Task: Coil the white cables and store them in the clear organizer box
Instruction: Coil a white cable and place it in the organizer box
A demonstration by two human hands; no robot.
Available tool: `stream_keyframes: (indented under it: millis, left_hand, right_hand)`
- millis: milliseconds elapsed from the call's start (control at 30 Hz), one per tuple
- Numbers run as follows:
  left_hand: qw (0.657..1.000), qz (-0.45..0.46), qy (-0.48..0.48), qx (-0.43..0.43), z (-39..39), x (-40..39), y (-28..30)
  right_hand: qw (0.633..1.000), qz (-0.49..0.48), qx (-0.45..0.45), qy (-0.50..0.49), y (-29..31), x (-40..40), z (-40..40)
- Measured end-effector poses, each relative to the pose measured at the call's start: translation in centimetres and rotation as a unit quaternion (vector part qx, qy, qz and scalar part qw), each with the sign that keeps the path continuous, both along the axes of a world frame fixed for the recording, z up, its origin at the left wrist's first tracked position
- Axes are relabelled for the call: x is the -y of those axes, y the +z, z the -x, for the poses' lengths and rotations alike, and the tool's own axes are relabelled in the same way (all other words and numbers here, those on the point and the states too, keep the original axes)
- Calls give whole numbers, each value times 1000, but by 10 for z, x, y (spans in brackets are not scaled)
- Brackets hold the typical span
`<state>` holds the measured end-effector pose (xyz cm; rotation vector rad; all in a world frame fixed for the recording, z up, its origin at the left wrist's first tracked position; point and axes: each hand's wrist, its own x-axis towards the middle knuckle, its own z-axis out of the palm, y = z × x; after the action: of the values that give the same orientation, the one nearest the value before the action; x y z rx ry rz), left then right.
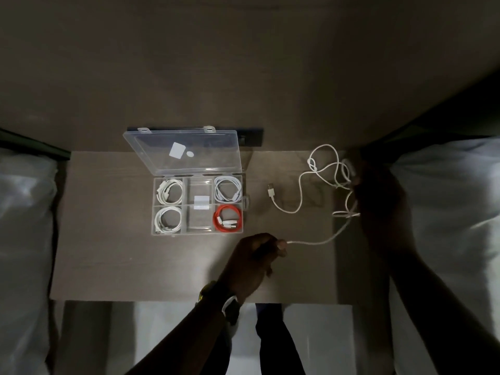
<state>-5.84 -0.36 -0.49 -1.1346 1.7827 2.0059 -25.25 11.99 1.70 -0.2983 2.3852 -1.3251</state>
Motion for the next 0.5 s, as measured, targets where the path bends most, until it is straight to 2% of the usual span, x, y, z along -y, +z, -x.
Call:
stream_keyframes:
  millis: [33,67,100,133,200,267,333,467,500]
  left_hand:
    - [999,-36,22,1,0,-1,4]
    - [997,-71,34,-5,1,-2,10]
    - [993,-112,45,-21,4,-3,16]
    - [985,-158,62,-45,7,-3,21]
    - [956,-252,116,-94,13,0,31]
    - [935,-301,145,-118,14,7,38]
    - [943,-291,112,-113,12,12,42]
    - [965,-243,-48,-79,18,14,46]
    - [965,-245,-60,-74,23,14,47]
  right_hand:
    - [991,-91,-80,61,-2,0,-3]
    - [970,-129,-155,139,-3,1,-11]
    - [947,-122,-185,231,-3,2,-21]
    - [931,-97,-155,316,-2,4,-32]
    - [903,-46,-23,426,4,7,-48]
    - [915,-3,37,402,9,7,-37]
    - [931,40,48,360,13,4,-17]
    - [957,64,-31,282,6,2,-7]
    - [966,68,-55,244,2,2,-9]
